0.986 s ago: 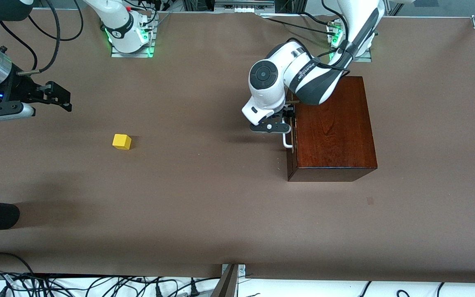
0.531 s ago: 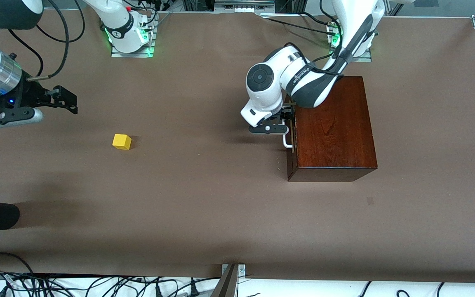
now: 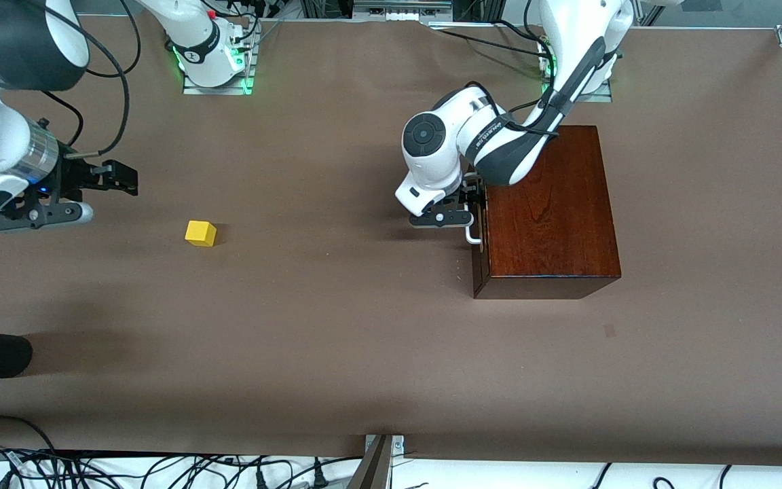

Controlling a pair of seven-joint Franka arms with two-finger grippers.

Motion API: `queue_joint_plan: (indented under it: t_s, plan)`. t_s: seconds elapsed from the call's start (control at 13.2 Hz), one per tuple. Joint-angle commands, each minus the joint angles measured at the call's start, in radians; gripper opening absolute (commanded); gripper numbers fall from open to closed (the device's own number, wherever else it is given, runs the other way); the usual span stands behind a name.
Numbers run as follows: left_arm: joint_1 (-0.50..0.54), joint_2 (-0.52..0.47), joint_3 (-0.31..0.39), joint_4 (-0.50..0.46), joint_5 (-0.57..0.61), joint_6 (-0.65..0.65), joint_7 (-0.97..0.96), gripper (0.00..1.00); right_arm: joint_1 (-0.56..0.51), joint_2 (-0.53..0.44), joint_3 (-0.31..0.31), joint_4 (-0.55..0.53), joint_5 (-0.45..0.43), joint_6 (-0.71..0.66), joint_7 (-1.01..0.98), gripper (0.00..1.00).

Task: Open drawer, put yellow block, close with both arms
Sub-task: 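Pull the drawer open with the left gripper while the right gripper reaches the cube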

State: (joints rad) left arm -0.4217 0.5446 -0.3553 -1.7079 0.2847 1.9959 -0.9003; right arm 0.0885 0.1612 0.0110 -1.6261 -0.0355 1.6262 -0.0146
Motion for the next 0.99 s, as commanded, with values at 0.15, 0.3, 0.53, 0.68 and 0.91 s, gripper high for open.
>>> queue_joint_plan:
  t_s: [0.15,0.3,0.53,0.68,0.91]
  plan:
    - [-0.072,0.057,-0.002,0.048,0.004,0.159,-0.091,1.0,-0.003,0.051,0.003,-0.139,0.002,0.189,0.142,1.0]
    - [-0.107,0.078,-0.004,0.112,0.002,0.158,-0.135,1.0,-0.003,0.047,0.004,-0.233,0.008,0.318,0.15,1.0]
    - [-0.13,0.084,-0.004,0.149,-0.015,0.159,-0.163,1.0,-0.003,0.038,0.004,-0.395,0.011,0.515,0.204,1.0]
    - [-0.135,0.084,-0.004,0.151,-0.019,0.159,-0.163,1.0,-0.003,0.032,0.004,-0.464,0.012,0.59,0.214,1.0]
    - [-0.131,0.072,-0.004,0.157,-0.019,0.153,-0.151,1.0,-0.003,0.037,0.004,-0.584,0.032,0.749,0.239,1.0]
